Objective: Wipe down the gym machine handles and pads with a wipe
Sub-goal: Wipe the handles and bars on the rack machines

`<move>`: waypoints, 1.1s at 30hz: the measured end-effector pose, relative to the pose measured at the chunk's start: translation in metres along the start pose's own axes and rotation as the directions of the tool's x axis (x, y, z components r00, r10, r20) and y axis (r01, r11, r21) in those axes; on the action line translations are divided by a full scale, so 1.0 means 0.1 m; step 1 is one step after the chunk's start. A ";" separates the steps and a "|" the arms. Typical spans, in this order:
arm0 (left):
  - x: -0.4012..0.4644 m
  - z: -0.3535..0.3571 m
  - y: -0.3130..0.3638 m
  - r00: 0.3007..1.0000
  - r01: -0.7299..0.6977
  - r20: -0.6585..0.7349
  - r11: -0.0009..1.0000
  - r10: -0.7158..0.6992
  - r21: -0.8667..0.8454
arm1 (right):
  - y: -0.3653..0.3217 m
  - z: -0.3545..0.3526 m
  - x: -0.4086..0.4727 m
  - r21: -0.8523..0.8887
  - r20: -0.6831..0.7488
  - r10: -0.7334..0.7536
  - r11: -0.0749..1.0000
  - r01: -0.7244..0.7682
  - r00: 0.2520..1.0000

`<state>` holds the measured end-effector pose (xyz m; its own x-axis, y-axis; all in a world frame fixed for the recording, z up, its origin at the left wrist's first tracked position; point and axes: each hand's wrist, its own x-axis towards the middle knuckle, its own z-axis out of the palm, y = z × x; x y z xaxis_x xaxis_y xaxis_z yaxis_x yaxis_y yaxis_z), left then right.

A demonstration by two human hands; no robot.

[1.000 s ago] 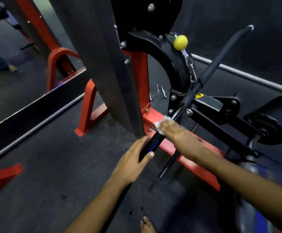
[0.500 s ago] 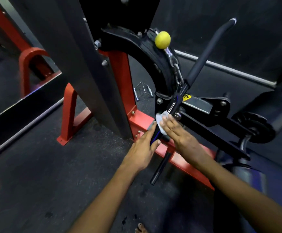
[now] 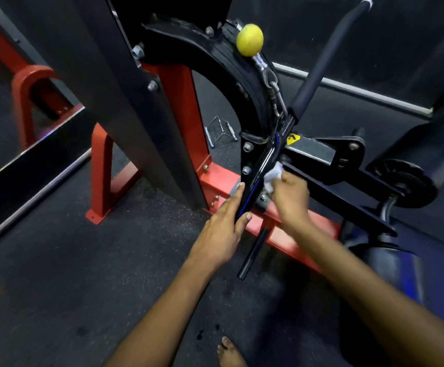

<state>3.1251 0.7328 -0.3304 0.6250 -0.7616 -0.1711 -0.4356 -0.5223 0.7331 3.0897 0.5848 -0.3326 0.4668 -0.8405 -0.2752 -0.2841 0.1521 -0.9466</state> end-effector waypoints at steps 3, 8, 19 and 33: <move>-0.04 -0.01 0.00 1.000 0.001 -0.001 1.000 -0.001 0.006 | -0.24 -0.07 0.50 0.434 0.180 0.260 0.844 -0.314 0.949; -0.13 0.01 -0.05 1.000 0.012 0.005 1.000 -0.012 0.023 | -0.22 -0.13 0.57 0.381 0.287 0.290 0.840 -0.387 0.913; -0.42 0.01 -0.13 0.999 0.033 -0.009 0.995 -0.032 0.097 | -0.28 -0.09 0.42 0.237 0.348 0.215 0.922 -0.307 0.913; -0.75 0.04 -0.29 0.998 0.045 -0.048 0.988 -0.038 0.148 | -0.18 -0.11 -0.07 0.120 0.480 0.267 0.924 -0.364 0.835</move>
<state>3.0885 0.8035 -0.3411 0.6718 -0.7216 -0.1671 -0.4983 -0.6072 0.6189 3.0821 0.5824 -0.3120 0.7161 -0.4118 -0.5636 -0.3324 0.5088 -0.7941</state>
